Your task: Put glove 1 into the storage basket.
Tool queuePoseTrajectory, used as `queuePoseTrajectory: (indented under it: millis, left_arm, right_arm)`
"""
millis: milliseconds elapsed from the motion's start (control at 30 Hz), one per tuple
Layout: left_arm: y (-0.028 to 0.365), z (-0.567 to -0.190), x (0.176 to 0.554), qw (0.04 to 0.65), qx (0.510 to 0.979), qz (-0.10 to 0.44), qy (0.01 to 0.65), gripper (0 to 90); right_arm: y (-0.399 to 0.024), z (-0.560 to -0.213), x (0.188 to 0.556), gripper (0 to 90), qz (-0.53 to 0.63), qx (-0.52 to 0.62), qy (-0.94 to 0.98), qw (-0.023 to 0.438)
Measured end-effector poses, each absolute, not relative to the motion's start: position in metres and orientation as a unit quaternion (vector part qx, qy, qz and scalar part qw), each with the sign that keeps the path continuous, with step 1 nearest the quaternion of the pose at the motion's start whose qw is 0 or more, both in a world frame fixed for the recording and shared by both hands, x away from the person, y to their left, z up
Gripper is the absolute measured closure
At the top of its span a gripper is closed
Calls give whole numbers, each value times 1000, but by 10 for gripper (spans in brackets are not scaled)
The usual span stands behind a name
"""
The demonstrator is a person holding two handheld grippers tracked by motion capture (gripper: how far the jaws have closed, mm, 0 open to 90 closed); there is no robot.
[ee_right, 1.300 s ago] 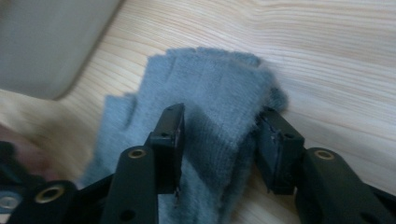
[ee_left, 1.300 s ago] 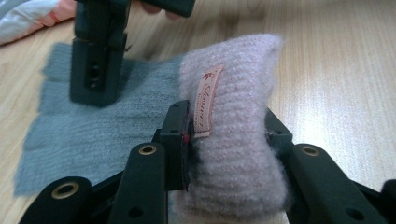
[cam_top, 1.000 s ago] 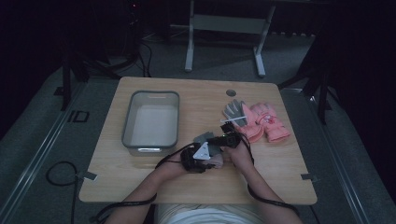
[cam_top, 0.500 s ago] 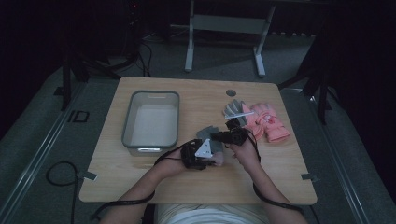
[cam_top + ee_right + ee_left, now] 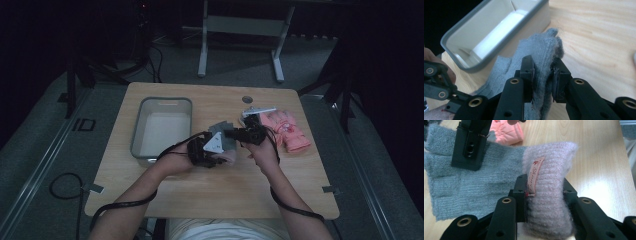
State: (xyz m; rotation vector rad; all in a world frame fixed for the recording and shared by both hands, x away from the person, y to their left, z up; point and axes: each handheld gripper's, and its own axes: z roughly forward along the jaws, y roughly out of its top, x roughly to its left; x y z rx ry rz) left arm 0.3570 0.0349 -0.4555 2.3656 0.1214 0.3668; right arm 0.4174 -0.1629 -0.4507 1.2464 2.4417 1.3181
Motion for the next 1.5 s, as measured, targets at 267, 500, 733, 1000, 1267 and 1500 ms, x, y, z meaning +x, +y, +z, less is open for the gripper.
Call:
queuePoseTrajectory:
  millis: [267, 500, 733, 1000, 1267, 1500]
  left_arm:
    - [49, -436, 362, 353, 920, 161, 52, 664]
    - [69, -421, 364, 343, 922, 175, 50, 664]
    - [90, -414, 364, 329, 925, 181, 63, 663]
    - [119, -414, 364, 319, 926, 185, 82, 662]
    - [154, -420, 362, 296, 930, 193, 97, 661]
    - [176, -441, 368, 272, 936, 202, 99, 660]
  right_arm:
    - [-145, -429, 426, 747, 447, 394, 801, 56]
    - [-126, -416, 432, 746, 453, 380, 804, 56]
    - [-101, -410, 438, 747, 456, 365, 810, 52]
    - [-69, -409, 444, 747, 456, 352, 817, 42]
    - [-29, -414, 451, 746, 457, 331, 826, 24]
    - [0, -433, 458, 745, 454, 320, 831, 15]
